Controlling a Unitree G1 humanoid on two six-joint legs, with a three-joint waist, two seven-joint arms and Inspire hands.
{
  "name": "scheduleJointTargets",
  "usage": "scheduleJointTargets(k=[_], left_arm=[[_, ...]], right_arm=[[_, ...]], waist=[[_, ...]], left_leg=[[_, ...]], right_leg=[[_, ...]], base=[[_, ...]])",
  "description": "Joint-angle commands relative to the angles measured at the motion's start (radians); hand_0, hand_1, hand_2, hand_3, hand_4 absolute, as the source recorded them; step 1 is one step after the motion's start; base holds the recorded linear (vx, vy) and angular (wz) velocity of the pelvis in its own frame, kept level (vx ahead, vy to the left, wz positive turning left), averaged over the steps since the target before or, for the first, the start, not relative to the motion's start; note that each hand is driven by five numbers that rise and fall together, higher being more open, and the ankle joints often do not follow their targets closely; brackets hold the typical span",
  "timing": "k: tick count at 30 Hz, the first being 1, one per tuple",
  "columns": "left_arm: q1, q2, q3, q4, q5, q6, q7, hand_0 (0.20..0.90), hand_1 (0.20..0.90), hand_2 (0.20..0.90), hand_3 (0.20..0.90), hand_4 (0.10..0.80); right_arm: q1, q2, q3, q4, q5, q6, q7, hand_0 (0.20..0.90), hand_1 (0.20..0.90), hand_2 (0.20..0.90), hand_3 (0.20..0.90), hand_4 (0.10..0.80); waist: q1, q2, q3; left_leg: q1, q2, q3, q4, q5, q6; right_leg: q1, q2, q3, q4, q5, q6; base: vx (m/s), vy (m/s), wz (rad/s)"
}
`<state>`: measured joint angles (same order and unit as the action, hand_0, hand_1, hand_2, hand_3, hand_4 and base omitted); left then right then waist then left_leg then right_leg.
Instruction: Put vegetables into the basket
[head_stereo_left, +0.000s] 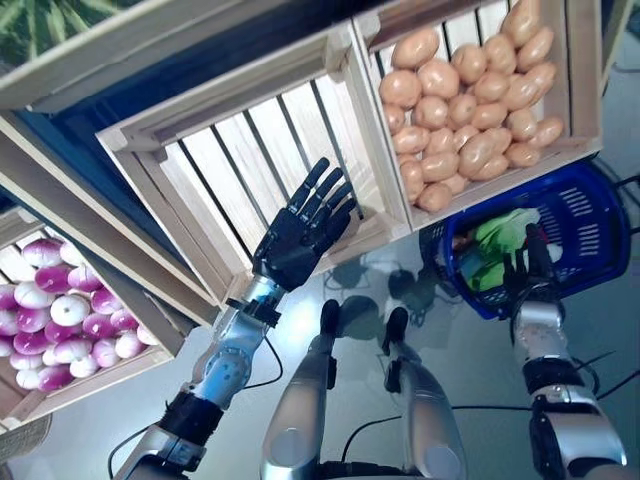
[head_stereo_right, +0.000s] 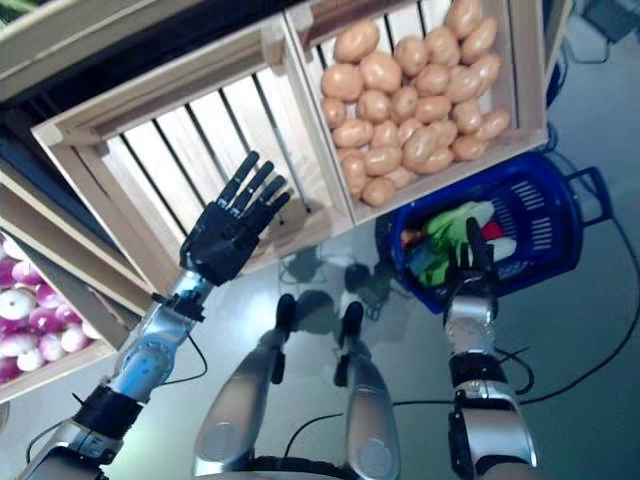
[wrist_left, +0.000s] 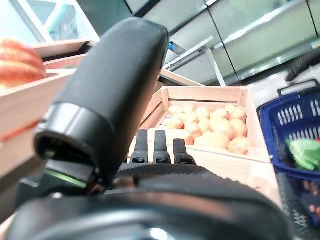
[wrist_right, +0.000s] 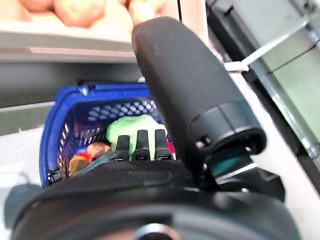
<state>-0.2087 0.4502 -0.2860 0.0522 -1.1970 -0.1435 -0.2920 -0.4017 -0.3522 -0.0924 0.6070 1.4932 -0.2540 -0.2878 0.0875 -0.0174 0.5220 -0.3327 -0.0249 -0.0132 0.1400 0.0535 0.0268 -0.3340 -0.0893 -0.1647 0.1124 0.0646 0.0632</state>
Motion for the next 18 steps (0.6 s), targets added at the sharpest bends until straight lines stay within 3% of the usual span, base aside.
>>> scheduleJointTargets(k=[1, 6, 9, 18], left_arm=[[0.082, 0.014, 0.060, -0.144, 0.114, -0.021, -0.039, 0.900, 0.900, 0.900, 0.900, 0.800], [0.166, 0.027, 0.077, -0.117, 0.249, 0.037, -0.113, 0.900, 0.900, 0.900, 0.900, 0.800], [0.194, 0.046, 0.060, -0.102, 0.349, 0.064, -0.170, 0.900, 0.900, 0.900, 0.900, 0.800], [0.148, 0.056, -0.084, 0.052, 0.536, 0.107, -0.229, 0.900, 0.900, 0.900, 0.900, 0.800]], right_arm=[[0.109, -0.040, 0.029, -0.206, -0.213, -0.072, 0.071, 0.900, 0.900, 0.900, 0.900, 0.800], [0.279, 0.009, 0.073, -0.318, -0.476, -0.055, 0.131, 0.900, 0.900, 0.900, 0.900, 0.800], [0.356, 0.026, 0.130, -0.361, -0.685, -0.016, 0.106, 0.900, 0.900, 0.900, 0.900, 0.800], [0.428, 0.012, 0.300, -0.269, -0.999, 0.101, 0.188, 0.900, 0.900, 0.900, 0.900, 0.800]], waist=[[-0.004, -0.001, -0.117], [-0.027, 0.008, -0.203], [-0.047, 0.000, -0.250], [-0.090, -0.004, -0.334]], left_leg=[[0.038, -0.006, 0.004, -0.066, -0.015, -0.035], [0.149, 0.014, 0.012, -0.185, 0.021, -0.041], [0.190, 0.013, 0.022, -0.197, 0.017, -0.040], [0.299, 0.020, 0.068, -0.185, -0.033, -0.036]], right_leg=[[0.069, -0.013, -0.018, -0.018, 0.013, 0.025], [0.161, -0.023, -0.016, -0.086, 0.029, 0.050], [0.191, -0.031, -0.004, -0.109, 0.034, 0.060], [0.281, -0.050, 0.010, -0.129, 0.029, 0.087]], base=[[0.143, 0.162, -0.06], [0.135, 0.115, -0.13], [0.151, 0.067, -0.08], [0.125, 0.058, -0.09]])
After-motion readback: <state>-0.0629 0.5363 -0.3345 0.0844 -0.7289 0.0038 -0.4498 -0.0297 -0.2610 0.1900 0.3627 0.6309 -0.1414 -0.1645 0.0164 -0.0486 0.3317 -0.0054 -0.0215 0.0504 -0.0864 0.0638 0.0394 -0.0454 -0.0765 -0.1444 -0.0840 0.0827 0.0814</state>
